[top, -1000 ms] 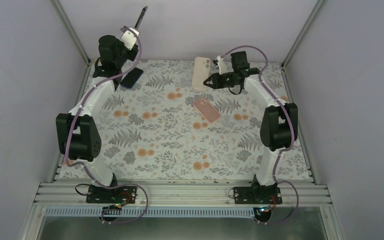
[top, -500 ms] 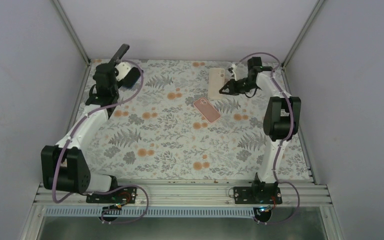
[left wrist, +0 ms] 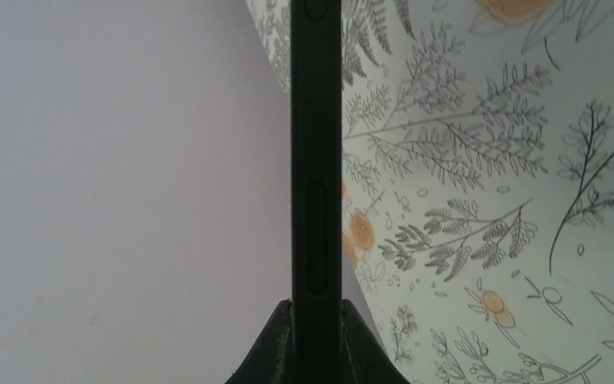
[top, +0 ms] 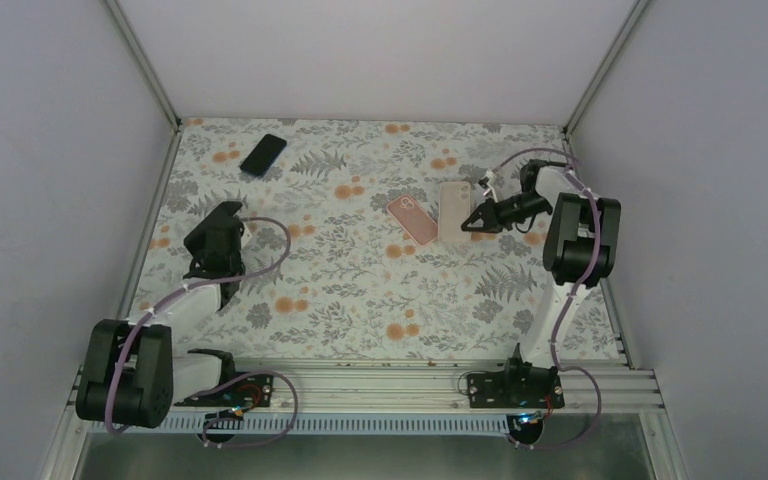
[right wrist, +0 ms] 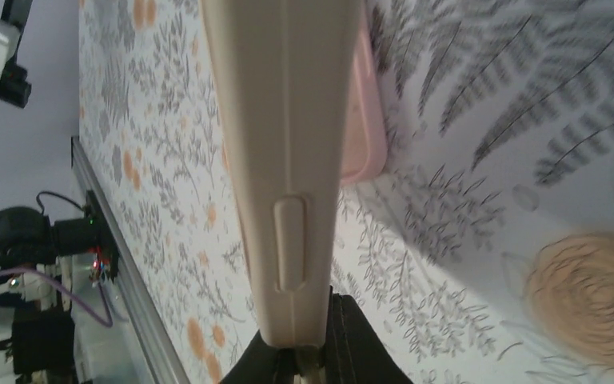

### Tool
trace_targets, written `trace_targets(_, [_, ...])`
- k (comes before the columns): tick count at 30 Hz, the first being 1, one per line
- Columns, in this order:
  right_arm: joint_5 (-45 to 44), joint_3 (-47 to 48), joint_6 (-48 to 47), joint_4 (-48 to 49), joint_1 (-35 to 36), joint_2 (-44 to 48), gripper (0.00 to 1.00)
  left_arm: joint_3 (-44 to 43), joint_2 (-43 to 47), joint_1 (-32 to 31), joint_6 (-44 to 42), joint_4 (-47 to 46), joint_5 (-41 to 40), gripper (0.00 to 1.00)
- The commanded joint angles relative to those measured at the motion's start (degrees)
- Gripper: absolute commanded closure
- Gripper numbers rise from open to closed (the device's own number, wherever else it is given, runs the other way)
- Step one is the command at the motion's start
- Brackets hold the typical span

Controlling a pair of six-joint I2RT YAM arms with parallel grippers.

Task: Take the phone out of the phone case

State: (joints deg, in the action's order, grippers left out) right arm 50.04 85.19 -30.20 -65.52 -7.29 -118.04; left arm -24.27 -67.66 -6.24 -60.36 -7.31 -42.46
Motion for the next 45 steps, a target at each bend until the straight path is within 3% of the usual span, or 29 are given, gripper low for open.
trace_targets(1, [1.19, -3.11, -6.51, -2.65, -1.06, 2.21, 0.97, 2.46, -0.61, 0.0, -3.32, -12.46, -5.73, 0.98])
trace_targets(10, [1.8, -2.84, -12.94, -8.15, -7.03, -5.36, 0.97, 7.89, -11.55, -0.04, -4.43, -23.58, -8.96, 0.98])
trace_targets(18, [0.58, -1.66, -12.04, -8.2, -7.43, -7.37, 0.97, 7.94, -13.8, -0.17, -2.76, -24.49, -8.54, 0.97])
trace_targets(19, [0.42, -1.5, -11.93, -8.12, -7.47, -7.51, 0.97, 7.95, -13.88, -0.24, -2.64, -24.5, -8.51, 0.96])
trace_targets(21, [0.21, -1.42, -11.77, -8.14, -7.46, -7.88, 0.96, 7.76, -14.13, -0.47, -2.43, -24.25, -8.48, 0.85])
trace_targets(24, [-0.46, -1.58, -11.71, -8.14, -7.42, -8.56, 0.78, 7.67, -14.38, -1.06, -1.48, -23.19, -8.1, 0.71])
trace_targets(27, [-1.64, -2.46, -10.8, -7.17, -7.54, -8.09, 0.67, 7.81, -14.2, -1.91, -0.4, -22.21, -7.84, 0.53])
trace_targets(29, [-2.07, -2.99, -10.13, -6.55, -7.81, -7.23, 0.51, 8.16, -12.91, -2.83, 0.38, -20.89, -7.3, 0.42])
trace_targets(31, [-1.35, -3.1, -9.62, -6.69, -8.72, -6.1, 0.43, 8.15, -11.0, -3.86, 2.05, -18.42, -6.55, 0.3])
trace_targets(33, [-1.53, -3.16, -8.59, -5.98, -9.68, -4.38, 0.1, 7.48, -8.66, -5.06, 4.76, -13.73, -4.86, 0.2])
trace_targets(34, [-1.9, -3.38, -8.17, -5.44, -10.07, -3.29, 0.02, 6.79, -7.2, -5.73, 7.4, -10.66, -3.7, 0.16])
trace_targets(38, [-6.92, -4.32, -3.98, -0.87, -10.49, 2.76, 0.0, 2.59, -2.25, -7.61, 15.58, 3.88, 4.09, 0.0])
trace_targets(45, [-17.91, -5.09, 4.98, 10.66, -10.84, 13.61, 0.0, -1.67, 5.1, -10.37, 22.26, 14.9, 18.68, 0.0])
